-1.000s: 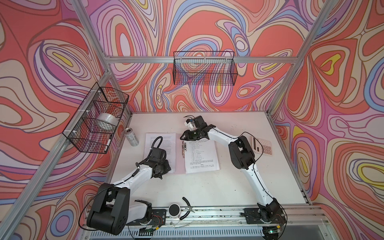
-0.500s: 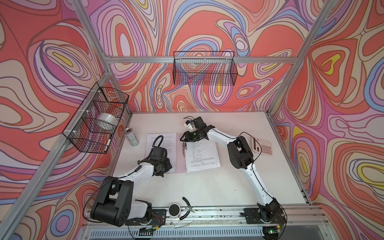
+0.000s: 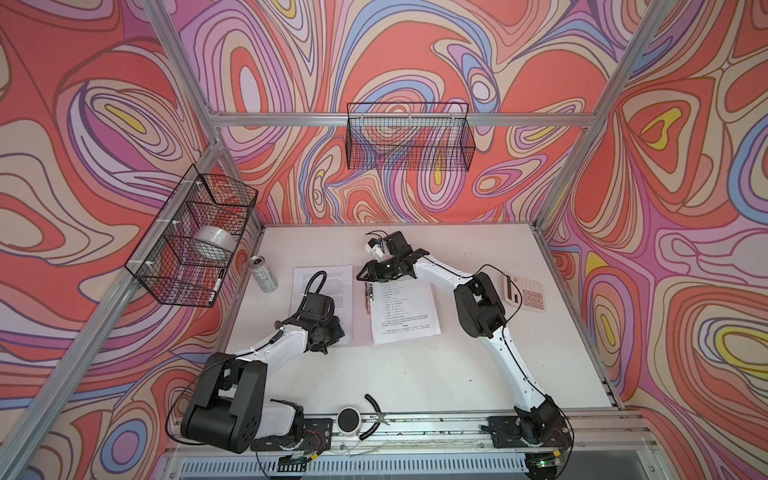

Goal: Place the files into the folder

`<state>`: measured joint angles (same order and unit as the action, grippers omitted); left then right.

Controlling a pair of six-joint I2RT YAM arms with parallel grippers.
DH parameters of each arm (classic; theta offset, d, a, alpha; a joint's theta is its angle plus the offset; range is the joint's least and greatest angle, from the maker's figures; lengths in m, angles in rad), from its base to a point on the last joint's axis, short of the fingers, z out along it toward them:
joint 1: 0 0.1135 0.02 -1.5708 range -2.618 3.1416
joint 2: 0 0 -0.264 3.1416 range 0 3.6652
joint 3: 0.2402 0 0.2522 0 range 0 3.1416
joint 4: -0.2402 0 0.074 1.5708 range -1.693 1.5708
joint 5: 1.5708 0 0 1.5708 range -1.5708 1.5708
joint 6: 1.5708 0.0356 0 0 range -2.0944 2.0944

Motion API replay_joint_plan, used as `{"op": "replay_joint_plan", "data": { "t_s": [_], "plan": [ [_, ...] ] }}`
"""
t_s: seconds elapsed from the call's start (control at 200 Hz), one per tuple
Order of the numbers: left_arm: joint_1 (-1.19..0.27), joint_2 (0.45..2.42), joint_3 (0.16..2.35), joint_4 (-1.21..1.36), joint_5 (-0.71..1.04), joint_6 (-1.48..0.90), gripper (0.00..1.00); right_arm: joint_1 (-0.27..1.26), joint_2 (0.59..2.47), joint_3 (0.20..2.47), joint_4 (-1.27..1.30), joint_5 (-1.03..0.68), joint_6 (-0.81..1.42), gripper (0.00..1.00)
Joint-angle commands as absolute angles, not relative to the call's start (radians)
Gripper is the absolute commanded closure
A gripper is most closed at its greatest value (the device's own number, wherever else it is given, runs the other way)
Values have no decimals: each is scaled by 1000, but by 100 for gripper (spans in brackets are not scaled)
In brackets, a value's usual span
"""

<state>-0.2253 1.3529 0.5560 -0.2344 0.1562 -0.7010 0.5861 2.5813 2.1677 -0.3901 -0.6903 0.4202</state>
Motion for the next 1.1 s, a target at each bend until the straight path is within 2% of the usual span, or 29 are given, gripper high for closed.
{"op": "replay_joint_plan", "data": {
  "t_s": [0.0, 0.32, 0.691, 0.801, 0.871, 1.097],
  "plan": [
    [-218, 1376, 537, -285, 143, -709, 97, 598, 2596, 2198, -371, -729, 423, 56],
    [-216, 1378, 537, -282, 147, -709, 97, 629, 2509, 2138, -333, -767, 423, 55],
    [-215, 1369, 532, -277, 148, -707, 97, 652, 2267, 1862, -264, -712, 462, 56],
    [-215, 1354, 525, -276, 150, -711, 97, 649, 2209, 1827, -372, -555, 577, 62],
    [-215, 1337, 525, -277, 145, -715, 97, 647, 2162, 1775, -394, -514, 679, 65],
    [-215, 1328, 489, -269, 161, -718, 98, 649, 2019, 1482, -162, -547, 995, 76]
  ]
}}
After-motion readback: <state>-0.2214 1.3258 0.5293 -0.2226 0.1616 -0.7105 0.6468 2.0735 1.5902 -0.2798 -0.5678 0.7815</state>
